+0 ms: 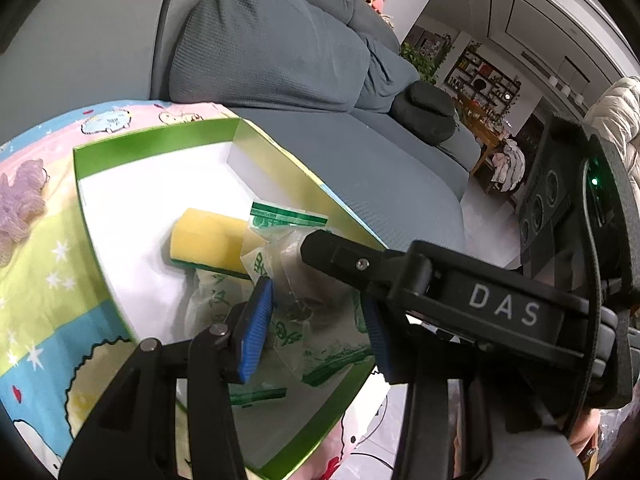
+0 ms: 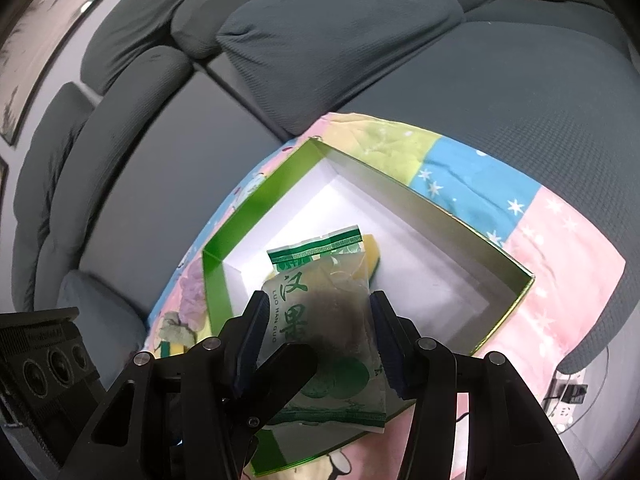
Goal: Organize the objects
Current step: 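Lower the clear snack bag into the white box and open the right tool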
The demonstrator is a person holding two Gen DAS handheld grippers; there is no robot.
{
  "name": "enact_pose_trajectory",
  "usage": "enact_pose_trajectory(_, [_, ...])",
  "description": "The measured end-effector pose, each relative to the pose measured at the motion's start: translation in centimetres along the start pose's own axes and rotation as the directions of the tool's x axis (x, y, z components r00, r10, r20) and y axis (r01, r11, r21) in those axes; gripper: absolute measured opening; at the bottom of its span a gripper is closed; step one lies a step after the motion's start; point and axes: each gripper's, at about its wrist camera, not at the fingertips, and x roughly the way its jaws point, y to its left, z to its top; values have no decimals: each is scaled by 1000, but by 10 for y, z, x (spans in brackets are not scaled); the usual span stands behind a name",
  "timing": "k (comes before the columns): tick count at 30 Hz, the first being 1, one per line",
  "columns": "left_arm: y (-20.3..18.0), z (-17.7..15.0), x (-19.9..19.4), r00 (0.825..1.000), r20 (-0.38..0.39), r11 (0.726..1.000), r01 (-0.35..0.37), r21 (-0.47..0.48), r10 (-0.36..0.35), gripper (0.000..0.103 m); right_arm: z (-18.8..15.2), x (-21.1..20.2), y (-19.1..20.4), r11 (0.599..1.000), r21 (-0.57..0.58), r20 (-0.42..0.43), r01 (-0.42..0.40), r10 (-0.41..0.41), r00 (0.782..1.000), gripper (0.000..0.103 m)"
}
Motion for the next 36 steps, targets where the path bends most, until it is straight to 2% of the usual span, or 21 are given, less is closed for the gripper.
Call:
enact_pose_trajectory(15, [9, -3, 16, 998, -56, 998, 38, -52, -41, 43, 2, 9, -10, 997, 20, -11, 80, -80, 997, 53])
enact_pose_trajectory(27, [9, -3, 16, 998, -54, 999, 24, -46, -26, 43, 3, 10, -10, 991, 22, 7, 128, -128, 992, 52])
enact_pose_trajectory(36, [12, -2, -5, 1000, -15, 999, 3, -53, -4, 45, 4, 2, -16, 984, 76, 37, 161, -164, 986, 52])
